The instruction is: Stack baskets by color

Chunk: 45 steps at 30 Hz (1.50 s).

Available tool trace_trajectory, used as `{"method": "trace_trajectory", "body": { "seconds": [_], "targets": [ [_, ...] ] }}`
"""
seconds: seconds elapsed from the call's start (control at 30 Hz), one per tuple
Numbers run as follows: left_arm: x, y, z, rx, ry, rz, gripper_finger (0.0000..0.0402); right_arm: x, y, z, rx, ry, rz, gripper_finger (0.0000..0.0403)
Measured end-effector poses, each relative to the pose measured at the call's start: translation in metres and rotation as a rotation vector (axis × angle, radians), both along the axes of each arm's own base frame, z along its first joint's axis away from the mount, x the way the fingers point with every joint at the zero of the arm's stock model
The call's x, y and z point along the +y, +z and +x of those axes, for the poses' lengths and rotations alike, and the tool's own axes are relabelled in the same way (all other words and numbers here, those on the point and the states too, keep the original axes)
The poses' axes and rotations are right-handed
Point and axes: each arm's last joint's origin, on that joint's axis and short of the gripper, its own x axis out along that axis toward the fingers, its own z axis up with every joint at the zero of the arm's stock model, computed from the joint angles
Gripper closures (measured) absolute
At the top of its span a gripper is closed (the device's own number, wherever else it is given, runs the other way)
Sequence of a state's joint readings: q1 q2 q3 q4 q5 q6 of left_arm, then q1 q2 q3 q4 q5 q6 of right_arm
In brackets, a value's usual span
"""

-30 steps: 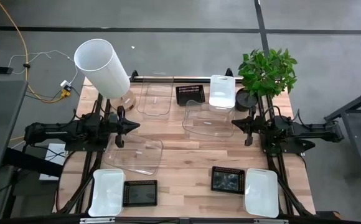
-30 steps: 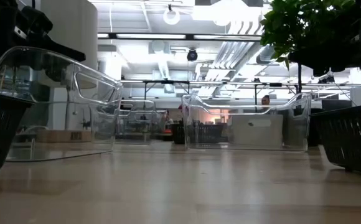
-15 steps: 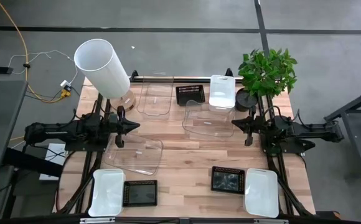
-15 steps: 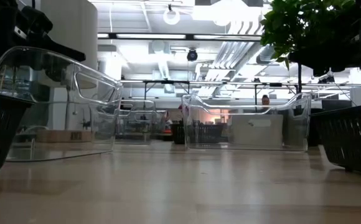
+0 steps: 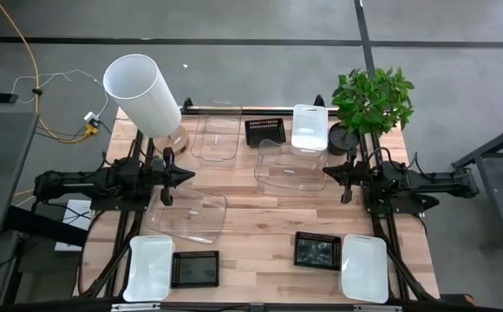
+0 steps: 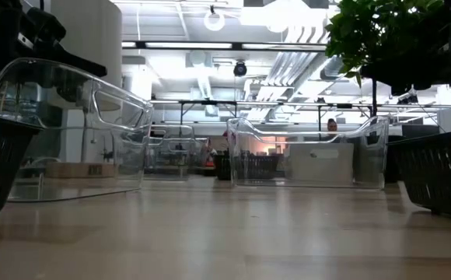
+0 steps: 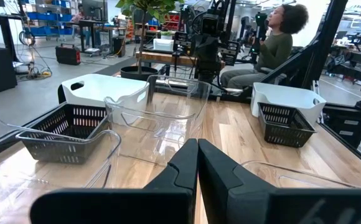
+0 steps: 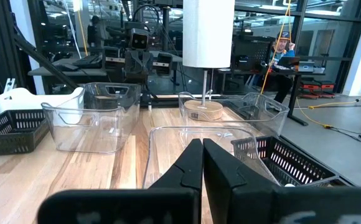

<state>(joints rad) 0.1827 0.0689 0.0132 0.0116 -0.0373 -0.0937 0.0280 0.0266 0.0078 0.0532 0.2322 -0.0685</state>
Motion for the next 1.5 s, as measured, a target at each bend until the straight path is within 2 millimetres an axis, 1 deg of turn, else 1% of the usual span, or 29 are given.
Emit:
{"method": "trace_trajectory", "body": {
  "seconds": [0.57,0.77,0.9,0.97,1.0,1.1,1.2,1.23,1.3,1.37,1.5],
  "targets": [
    [0.000,0.000,0.000,0.000,0.001,0.001,0.0401,0.000,0.000,0.000,0.000,0.000,0.000,0.0402],
    [0.000,0.000,0.000,0.007,-0.001,0.033,0.0401,0.000,0.000,0.000,0.000,0.000,0.000,0.0402],
    [0.000,0.004,0.000,-0.037,0.000,0.011,0.0401,0.000,0.000,0.000,0.000,0.000,0.000,0.0402],
    [0.000,0.008,0.000,-0.099,-0.007,-0.077,0.0401,0.000,0.000,0.000,0.000,0.000,0.000,0.0402],
    [0.000,0.011,0.000,-0.142,-0.009,-0.134,0.0401,0.000,0.000,0.000,0.000,0.000,0.000,0.0402],
    [0.001,0.022,-0.001,-0.291,0.022,-0.220,0.0401,0.000,0.000,0.000,0.000,0.000,0.000,0.0402],
    [0.000,0.035,-0.003,-0.432,0.006,-0.247,0.0401,0.000,0.000,0.000,0.000,0.000,0.000,0.0402],
    [0.000,0.040,-0.003,-0.454,0.007,-0.254,0.0401,0.000,0.000,0.000,0.000,0.000,0.000,0.0402],
    [0.000,0.050,-0.001,-0.451,0.014,-0.267,0.0401,0.000,0.000,0.000,0.000,0.000,0.000,0.0402],
    [-0.001,0.065,0.003,-0.421,0.012,-0.276,0.0401,0.000,0.000,0.000,0.000,0.000,0.000,0.0402],
    [-0.006,0.100,0.019,-0.266,-0.048,-0.234,0.0401,0.000,0.000,0.000,0.000,0.000,0.000,0.0402]
  ]
}}
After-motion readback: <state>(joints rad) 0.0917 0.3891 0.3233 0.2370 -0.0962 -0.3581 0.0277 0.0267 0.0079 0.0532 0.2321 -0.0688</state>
